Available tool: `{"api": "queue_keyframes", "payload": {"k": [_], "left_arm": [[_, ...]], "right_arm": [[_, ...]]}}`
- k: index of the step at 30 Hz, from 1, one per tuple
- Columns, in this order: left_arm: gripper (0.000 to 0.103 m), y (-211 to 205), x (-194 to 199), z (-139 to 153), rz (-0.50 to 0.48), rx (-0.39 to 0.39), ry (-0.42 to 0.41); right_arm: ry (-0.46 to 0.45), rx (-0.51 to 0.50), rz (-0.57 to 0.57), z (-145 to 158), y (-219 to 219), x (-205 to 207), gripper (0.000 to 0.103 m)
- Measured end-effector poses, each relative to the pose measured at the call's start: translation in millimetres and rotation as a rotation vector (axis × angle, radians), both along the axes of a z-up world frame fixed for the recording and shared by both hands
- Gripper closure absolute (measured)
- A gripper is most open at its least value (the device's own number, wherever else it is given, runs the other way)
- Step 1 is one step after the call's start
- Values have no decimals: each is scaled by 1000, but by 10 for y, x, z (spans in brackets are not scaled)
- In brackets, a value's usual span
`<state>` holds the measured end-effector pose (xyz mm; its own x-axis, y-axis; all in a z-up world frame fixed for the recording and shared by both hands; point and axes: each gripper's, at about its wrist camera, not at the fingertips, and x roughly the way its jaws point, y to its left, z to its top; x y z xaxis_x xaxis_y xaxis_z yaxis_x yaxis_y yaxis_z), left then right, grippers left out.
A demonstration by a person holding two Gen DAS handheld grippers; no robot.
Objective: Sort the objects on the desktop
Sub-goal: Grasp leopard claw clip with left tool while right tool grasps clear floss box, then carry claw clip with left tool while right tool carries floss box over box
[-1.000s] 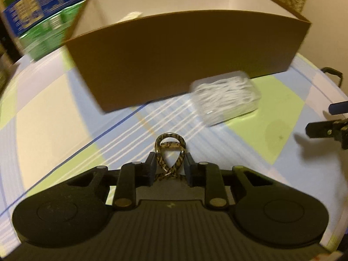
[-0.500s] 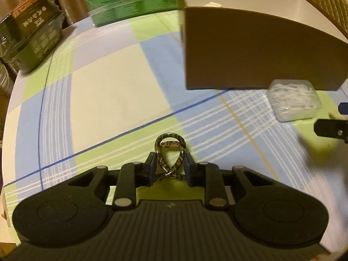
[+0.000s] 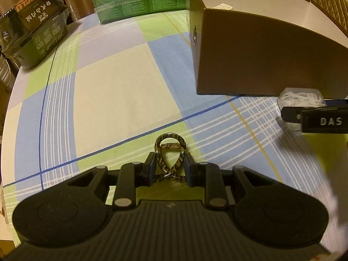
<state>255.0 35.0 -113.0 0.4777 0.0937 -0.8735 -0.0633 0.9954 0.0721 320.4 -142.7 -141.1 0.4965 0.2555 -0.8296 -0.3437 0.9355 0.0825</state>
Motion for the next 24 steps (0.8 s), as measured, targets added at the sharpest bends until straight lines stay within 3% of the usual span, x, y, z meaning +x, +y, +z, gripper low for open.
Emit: {"api": "queue_keyframes", "payload": {"k": [4, 7, 24], "left_arm": [[80, 11, 22, -8, 2, -8, 4], [80, 9, 40, -26, 4, -9, 6], [80, -162, -145, -34, -49, -40, 3]], "right_arm": [[-20, -30, 10, -35, 21, 0, 2], [-21, -38, 23, -52, 12, -3, 15], [15, -27, 177, -48, -369, -402, 16]]}}
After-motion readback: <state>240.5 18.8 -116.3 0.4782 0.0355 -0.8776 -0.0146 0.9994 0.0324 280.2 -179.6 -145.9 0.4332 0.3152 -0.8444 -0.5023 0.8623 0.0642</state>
